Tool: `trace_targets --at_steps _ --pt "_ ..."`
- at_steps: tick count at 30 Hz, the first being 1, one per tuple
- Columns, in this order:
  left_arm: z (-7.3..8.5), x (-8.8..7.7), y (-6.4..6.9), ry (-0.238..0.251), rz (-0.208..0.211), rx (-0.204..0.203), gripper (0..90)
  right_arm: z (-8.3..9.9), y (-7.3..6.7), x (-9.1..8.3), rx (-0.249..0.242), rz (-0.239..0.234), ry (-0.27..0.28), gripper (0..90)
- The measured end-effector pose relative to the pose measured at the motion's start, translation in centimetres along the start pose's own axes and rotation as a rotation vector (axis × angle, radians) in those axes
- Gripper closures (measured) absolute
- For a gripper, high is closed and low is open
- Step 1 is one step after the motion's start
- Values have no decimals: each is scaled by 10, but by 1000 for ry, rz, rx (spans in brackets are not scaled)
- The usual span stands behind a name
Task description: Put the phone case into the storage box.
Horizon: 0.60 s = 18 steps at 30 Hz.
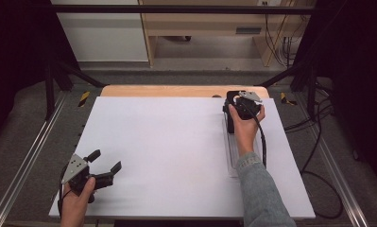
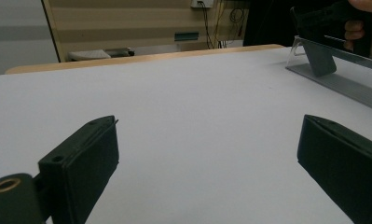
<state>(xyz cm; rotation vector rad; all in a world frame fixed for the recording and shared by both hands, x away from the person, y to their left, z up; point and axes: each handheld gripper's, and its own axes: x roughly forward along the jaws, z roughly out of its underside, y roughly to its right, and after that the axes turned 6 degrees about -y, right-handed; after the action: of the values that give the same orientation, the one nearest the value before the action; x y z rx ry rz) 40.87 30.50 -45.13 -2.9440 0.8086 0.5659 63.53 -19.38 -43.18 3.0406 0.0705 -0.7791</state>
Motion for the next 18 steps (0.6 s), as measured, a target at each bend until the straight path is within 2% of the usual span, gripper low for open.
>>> trace_targets --at_steps 18 --pt "-1 -1 0 2 -1 5 53 -7 2 -11 10 -24 22 96"
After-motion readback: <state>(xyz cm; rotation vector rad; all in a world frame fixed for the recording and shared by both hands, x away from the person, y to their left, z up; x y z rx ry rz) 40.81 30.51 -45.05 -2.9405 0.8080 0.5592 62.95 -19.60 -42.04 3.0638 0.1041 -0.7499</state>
